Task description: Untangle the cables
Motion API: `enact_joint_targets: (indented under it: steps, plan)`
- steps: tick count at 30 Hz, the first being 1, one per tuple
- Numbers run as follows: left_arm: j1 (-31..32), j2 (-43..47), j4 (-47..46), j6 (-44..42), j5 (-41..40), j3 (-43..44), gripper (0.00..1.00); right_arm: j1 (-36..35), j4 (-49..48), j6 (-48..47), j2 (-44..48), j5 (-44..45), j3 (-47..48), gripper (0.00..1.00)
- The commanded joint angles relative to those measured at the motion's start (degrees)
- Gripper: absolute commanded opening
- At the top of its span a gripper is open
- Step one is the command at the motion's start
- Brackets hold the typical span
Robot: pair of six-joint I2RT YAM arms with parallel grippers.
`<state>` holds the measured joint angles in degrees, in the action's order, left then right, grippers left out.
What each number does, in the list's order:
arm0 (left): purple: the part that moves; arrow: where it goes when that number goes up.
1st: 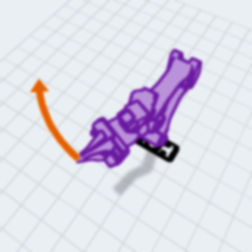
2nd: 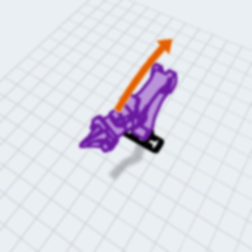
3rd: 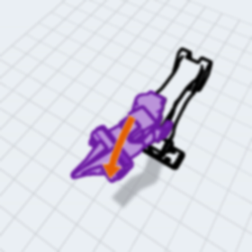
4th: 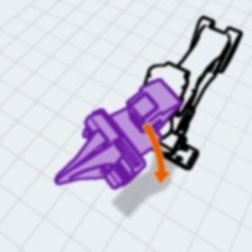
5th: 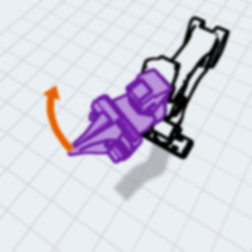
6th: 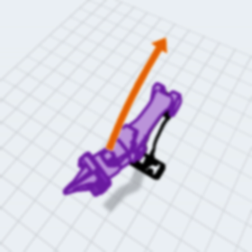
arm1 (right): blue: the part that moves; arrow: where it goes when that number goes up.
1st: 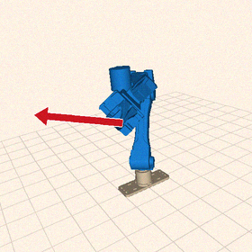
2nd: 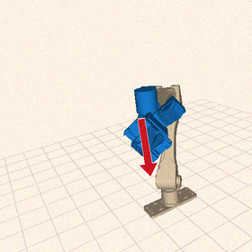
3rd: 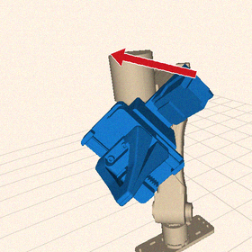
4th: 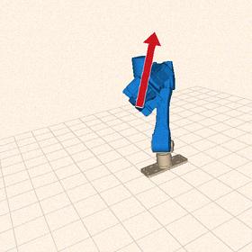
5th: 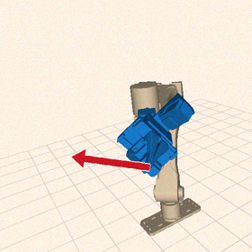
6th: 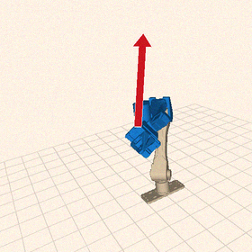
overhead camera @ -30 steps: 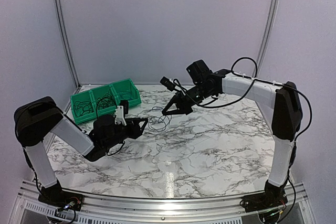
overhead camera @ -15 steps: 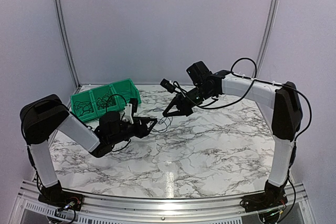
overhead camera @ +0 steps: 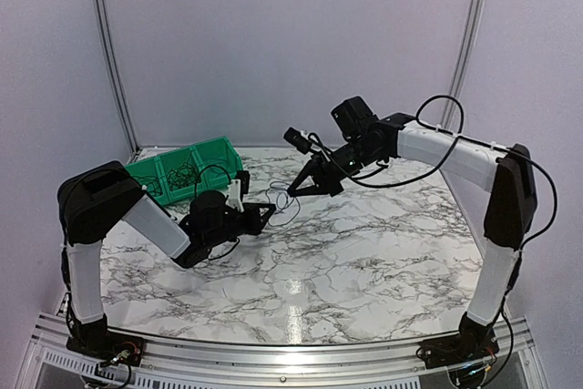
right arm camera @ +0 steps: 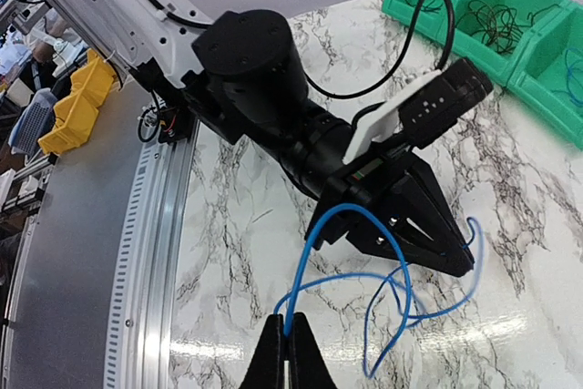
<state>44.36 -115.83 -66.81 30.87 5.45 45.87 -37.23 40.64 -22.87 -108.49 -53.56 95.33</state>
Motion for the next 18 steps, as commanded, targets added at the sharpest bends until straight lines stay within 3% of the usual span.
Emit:
enact_joint_targets:
  steps: [1,7,18]
  plan:
    - [-1.1,-0.9,1.6,4.0,-6.3,-1.8,0.0,0.7,2.9,-2.7,5.7,0.0,4.1,0.0]
    - [-2.1,-0.3,1.7,6.0,-9.6,-5.7,0.0,4.5,5.6,-2.9,7.6,-0.7,7.3,0.0]
    - [-3.1,0.6,2.1,7.6,-13.3,-9.3,0.0,10.1,4.4,-2.6,11.5,-1.3,4.2,0.0]
